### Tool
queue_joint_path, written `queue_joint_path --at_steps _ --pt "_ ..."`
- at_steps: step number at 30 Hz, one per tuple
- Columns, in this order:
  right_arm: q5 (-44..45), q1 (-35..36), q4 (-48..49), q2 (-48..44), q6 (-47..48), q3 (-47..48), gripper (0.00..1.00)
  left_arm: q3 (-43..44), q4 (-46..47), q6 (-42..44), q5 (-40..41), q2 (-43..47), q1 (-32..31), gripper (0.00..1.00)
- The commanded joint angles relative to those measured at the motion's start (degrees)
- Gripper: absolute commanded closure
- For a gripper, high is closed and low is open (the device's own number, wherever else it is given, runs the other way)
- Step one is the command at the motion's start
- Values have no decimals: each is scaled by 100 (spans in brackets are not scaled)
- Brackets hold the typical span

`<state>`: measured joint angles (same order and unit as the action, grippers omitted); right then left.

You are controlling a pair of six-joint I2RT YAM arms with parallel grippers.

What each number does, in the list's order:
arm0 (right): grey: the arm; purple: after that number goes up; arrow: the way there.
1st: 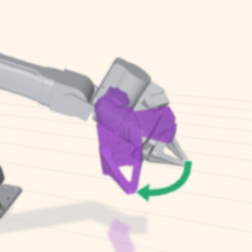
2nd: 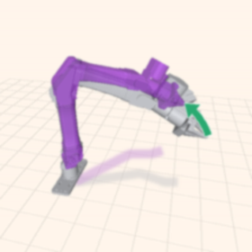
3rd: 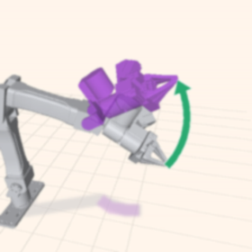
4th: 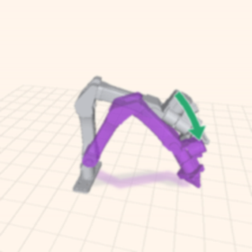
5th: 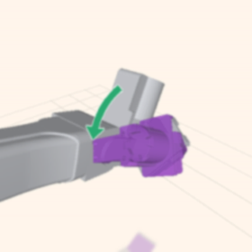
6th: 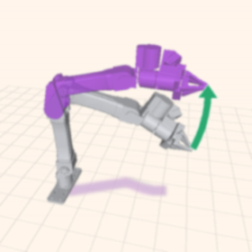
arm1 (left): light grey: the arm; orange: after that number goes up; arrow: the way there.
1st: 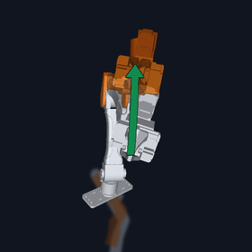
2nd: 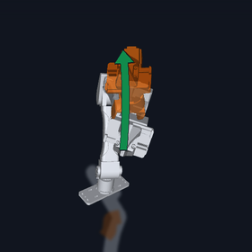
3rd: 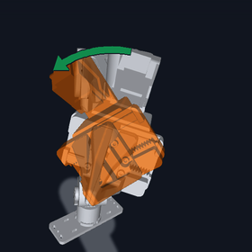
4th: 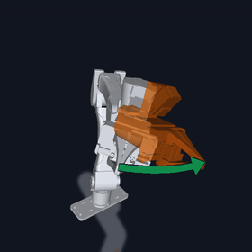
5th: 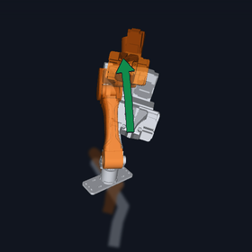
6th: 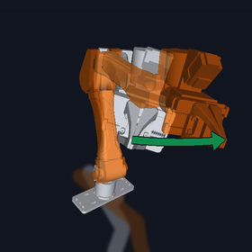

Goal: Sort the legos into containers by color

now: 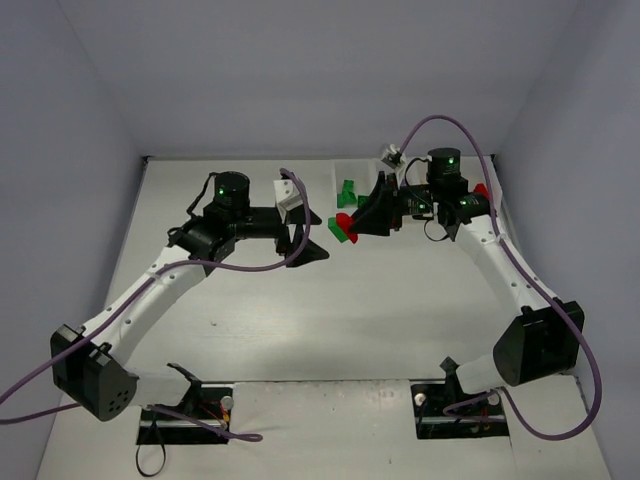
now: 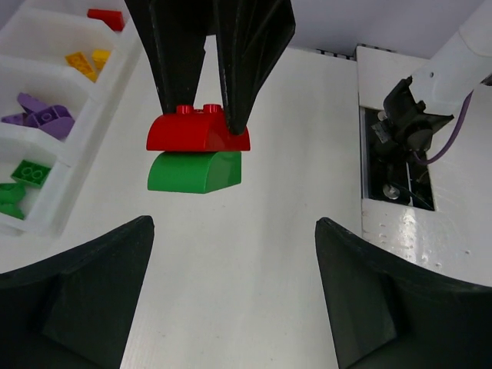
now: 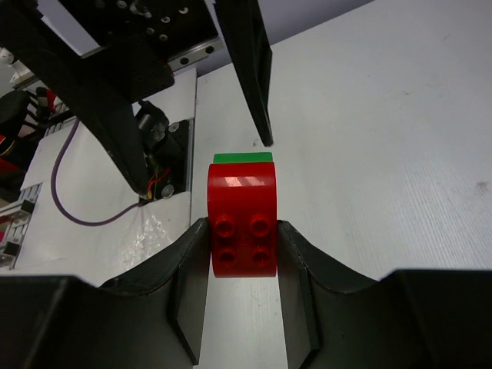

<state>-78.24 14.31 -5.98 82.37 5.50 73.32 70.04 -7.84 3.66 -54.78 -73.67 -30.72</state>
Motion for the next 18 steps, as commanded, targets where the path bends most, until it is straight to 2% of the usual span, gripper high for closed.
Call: queue_joint_path --at_steps 1,6,11,18 --pt "-666 2 246 -19 180 288 100 343 89 56 -551 -16 66 22" --pt "-754 46 246 -54 189 271 100 388 667 -418 -840 -262 66 26" --pt "-711 81 255 -89 215 183 100 379 1442 -1262 -1113 -517 66 31" --pt "-658 160 255 -89 215 147 100 326 1829 -1579 -1175 -613 57 35"
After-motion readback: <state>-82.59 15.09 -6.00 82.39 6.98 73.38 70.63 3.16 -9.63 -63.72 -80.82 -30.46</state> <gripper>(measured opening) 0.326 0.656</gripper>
